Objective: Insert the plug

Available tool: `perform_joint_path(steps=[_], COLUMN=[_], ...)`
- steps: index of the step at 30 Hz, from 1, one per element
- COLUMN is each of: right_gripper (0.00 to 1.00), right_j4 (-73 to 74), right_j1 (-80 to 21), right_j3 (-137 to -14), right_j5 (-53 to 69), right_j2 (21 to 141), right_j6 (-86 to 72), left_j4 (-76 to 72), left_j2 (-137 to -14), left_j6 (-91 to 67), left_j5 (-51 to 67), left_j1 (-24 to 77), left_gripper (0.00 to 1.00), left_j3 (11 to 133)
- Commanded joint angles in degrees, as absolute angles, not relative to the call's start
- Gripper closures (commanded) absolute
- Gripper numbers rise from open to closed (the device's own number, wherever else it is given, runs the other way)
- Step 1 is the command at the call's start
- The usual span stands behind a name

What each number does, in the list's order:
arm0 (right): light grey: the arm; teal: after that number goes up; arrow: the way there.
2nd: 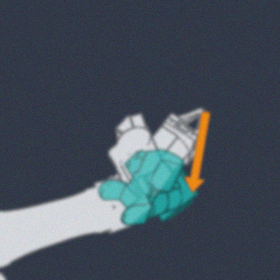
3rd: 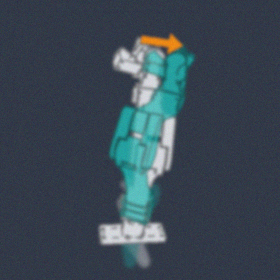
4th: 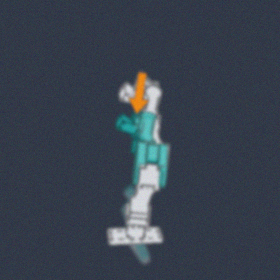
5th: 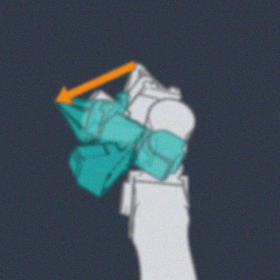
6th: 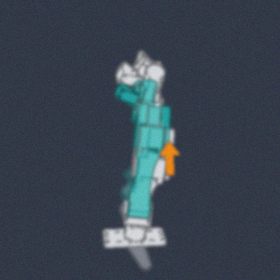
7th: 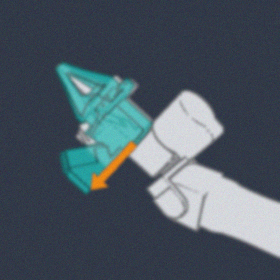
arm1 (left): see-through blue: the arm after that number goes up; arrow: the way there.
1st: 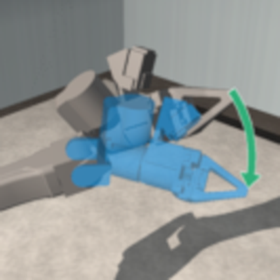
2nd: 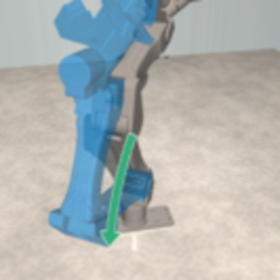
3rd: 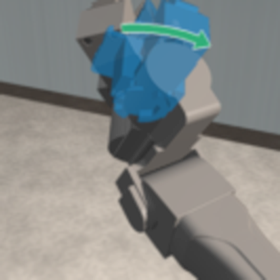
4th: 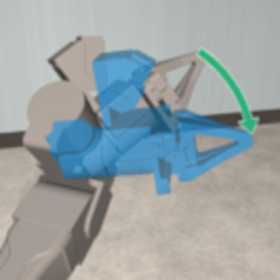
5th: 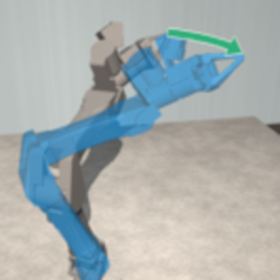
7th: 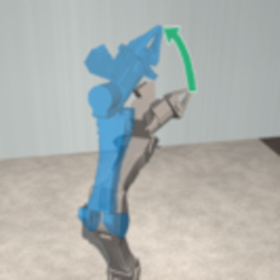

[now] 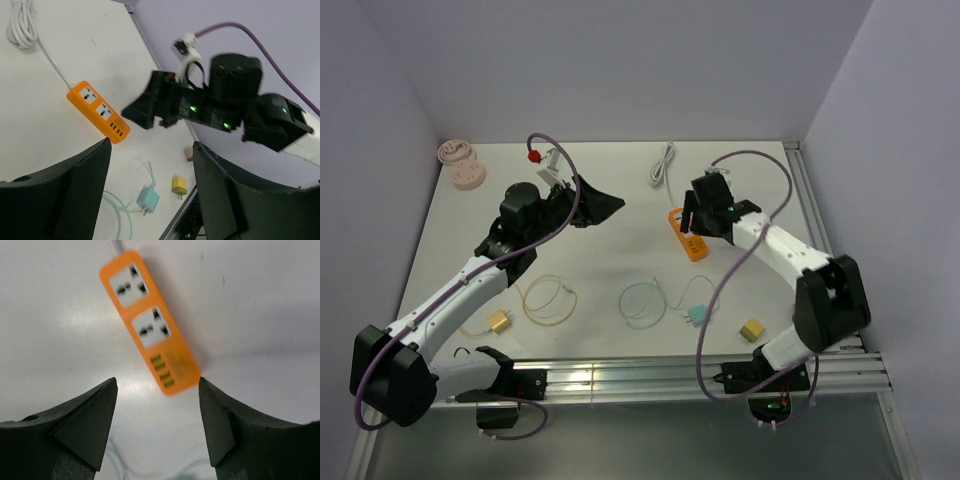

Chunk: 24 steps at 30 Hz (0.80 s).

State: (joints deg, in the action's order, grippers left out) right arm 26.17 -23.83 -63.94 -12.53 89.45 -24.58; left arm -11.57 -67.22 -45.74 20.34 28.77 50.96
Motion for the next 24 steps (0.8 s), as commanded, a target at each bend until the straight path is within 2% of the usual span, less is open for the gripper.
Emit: perform_joint_path(steps=[1,6,13,16,20,24], right_gripper=[0.28,0.45,0.48,0.42,0.24,0.19], right_j4=[27.7,25.0,35.5,40.4,43.8,46.1], right_j1=[-24.3,-24.4,-24.5,-24.4,-24.4,-24.4], right_j3=[-55.0,-40.7,-34.8,-35.1,-35.0,-34.2], right_j5=[-11.6,-5.3,-5.3,-4.7,-2.3,-0.8], right_j2=[79.0,61.5,45.6,44.5,46.7,48.4], right_j6=[-35.1,-40.0,-52.7,-57.0,-59.0,-61.2], left_j4=[-14.4,-16.3,-14.5,-13.4,-10.6,-8.9], left_j2=[-65.7,-66.0,-64.9,-63.5,-63.5,-63.1], left_j6=[-45.2,-45.9,-45.1,-45.3,-46.0,-45.1], left_j5=[20.0,21.4,20.8,19.5,18.1,17.4], left_j1=[29.1,29.4,29.5,29.5,29.6,29.7], left_gripper=[0.28,0.31,0.31,0.31,0.32,0.27], left_j3=[50.1,49.0,49.2,49.3,50.4,50.6])
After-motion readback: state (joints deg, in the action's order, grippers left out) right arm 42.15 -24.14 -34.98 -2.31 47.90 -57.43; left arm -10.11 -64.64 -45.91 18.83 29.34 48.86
